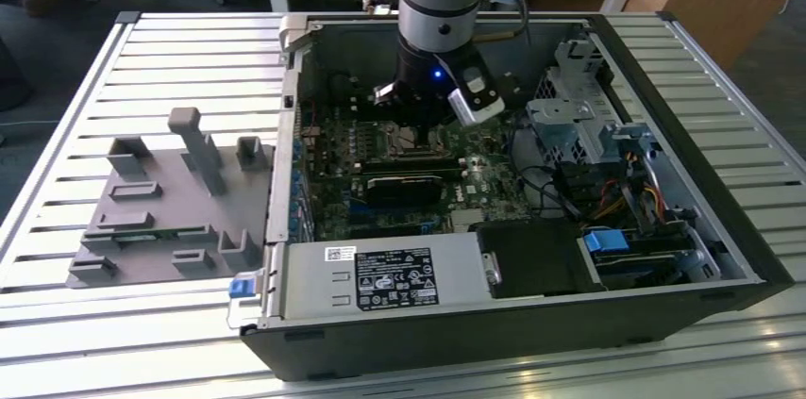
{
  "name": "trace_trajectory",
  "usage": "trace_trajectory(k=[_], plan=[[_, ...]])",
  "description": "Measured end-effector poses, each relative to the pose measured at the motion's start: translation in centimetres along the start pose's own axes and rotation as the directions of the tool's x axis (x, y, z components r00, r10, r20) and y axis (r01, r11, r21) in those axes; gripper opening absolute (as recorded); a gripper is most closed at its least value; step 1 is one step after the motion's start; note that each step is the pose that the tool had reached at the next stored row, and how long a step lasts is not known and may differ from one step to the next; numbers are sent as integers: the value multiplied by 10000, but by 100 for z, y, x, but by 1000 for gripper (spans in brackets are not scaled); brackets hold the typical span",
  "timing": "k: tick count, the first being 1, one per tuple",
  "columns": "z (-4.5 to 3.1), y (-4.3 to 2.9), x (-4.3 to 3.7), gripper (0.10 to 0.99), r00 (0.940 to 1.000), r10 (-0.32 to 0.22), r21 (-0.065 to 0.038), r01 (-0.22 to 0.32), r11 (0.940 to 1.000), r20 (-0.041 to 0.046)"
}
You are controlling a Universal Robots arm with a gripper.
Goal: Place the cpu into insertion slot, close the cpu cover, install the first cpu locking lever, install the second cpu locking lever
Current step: 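Install the second cpu locking lever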
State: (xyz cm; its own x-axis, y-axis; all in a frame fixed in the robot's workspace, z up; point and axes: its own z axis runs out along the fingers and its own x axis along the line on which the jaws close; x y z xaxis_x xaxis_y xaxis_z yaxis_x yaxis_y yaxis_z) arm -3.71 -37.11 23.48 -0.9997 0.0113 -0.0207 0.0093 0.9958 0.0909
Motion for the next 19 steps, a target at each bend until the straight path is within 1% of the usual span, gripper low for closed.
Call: trace_trajectory(k=[3, 7, 9, 13, 17, 19], plan=[[-3, -28, 56, 118, 10000, -2, 0, 2, 10000, 0], [-1, -44, 137, 118, 10000, -1, -1, 1, 10000, 1], [16, -46, 153, 118, 10000, -1, -1, 1, 10000, 1], [81, -53, 159, 118, 10000, -1, -1, 1, 10000, -13], [90, -92, 163, 118, 10000, 37, -88, -37, 10000, -16], [88, -112, 172, 118, 10000, 51, -163, -52, 9999, -17]])
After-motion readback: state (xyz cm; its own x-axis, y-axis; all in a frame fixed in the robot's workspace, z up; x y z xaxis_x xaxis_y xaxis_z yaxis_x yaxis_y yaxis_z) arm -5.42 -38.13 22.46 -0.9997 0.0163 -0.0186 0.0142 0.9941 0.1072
